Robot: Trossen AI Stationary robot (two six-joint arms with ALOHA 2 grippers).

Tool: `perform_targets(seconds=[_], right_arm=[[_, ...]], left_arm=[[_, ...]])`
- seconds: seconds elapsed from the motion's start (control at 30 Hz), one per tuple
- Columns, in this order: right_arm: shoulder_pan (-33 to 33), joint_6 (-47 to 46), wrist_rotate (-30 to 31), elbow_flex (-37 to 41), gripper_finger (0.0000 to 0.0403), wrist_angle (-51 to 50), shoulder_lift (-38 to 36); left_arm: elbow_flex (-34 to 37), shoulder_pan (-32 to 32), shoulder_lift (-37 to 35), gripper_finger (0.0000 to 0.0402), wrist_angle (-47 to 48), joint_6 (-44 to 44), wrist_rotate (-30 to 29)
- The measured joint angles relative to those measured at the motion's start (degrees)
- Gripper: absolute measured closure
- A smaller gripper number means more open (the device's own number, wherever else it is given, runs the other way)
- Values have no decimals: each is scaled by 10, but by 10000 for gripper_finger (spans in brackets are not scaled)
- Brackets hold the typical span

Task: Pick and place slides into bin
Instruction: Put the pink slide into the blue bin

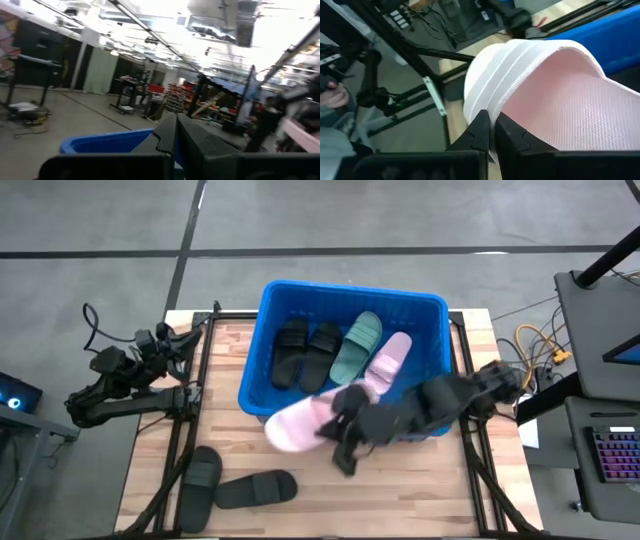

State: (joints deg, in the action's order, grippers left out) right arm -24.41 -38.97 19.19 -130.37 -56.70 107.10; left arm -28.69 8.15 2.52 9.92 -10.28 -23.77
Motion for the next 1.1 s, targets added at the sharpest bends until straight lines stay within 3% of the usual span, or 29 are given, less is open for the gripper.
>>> perform_targets(seconds=[0.3, 0.63, 0.73, 1.1], right_arm=[[102, 81, -119, 1, 394, -196, -88], [287, 319, -251, 11, 394, -336, -132], [352, 400, -323, 38, 394, -333, -156], [535, 529, -456, 247, 394, -322, -241]], left_arm=[[-2, 0, 0, 402, -6, 0, 30], [0, 0, 1, 402, -4, -44, 32], [0, 0, 1, 402, -5, -44, 31], [0, 0, 1, 402, -24, -44, 21]])
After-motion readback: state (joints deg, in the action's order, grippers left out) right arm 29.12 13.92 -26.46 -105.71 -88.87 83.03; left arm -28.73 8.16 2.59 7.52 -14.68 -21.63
